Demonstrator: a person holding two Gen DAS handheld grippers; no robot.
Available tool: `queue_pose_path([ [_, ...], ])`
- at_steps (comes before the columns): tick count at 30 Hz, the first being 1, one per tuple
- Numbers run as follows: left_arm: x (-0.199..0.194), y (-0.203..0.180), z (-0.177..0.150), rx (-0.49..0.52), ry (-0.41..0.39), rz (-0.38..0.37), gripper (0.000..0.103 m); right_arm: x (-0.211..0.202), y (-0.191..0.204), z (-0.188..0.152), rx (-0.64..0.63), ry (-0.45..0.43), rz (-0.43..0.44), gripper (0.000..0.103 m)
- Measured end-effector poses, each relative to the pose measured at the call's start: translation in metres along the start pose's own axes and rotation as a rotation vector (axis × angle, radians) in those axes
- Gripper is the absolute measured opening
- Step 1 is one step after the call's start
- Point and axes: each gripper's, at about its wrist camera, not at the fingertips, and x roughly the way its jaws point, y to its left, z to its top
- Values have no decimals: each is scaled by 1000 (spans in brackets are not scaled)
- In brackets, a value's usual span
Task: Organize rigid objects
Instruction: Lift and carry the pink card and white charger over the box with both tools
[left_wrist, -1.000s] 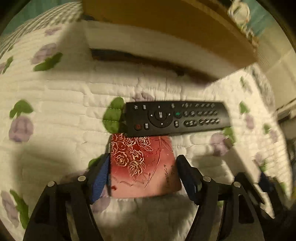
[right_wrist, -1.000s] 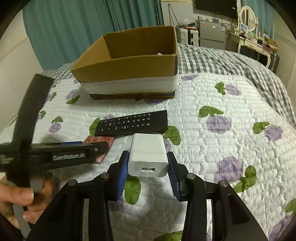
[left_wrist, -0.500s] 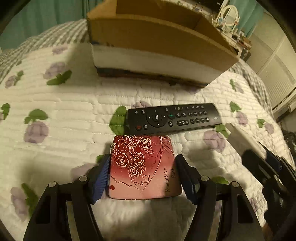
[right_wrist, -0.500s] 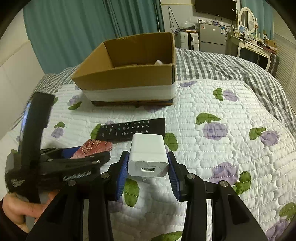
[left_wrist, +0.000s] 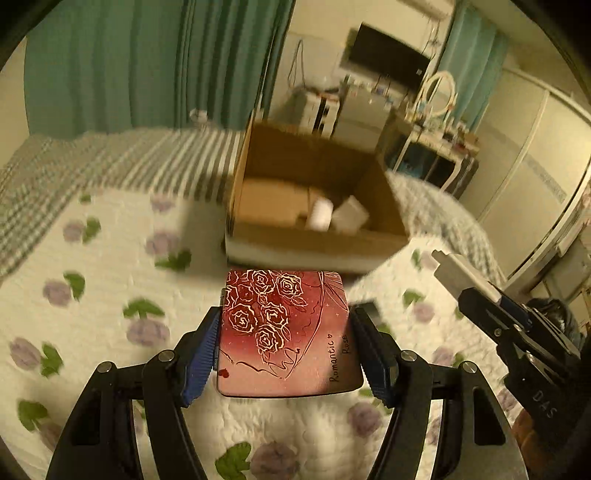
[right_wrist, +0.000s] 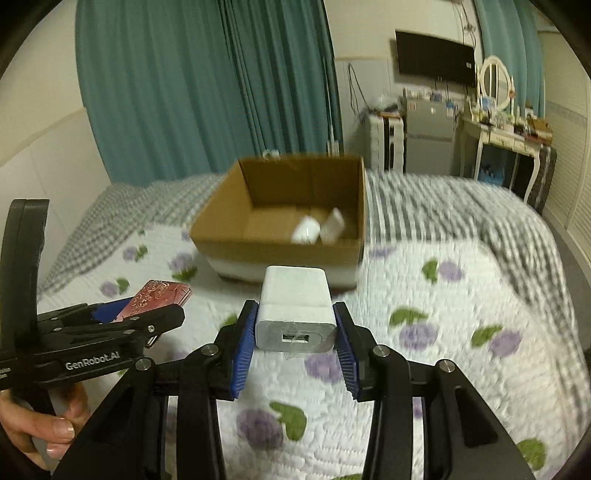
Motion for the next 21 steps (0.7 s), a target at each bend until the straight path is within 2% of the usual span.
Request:
queue_pose_path([
  [11,-52,-15,72,42,-212,-58,70,-41,6,74,-71,-193,3,40],
  [18,-56,-18,109,60,-282,-77,70,-49,7,120,-109,-299,-3,40],
  [21,-48,-19,123,69,-307,-69,70,-44,9,134,-126,-312,-5,40],
])
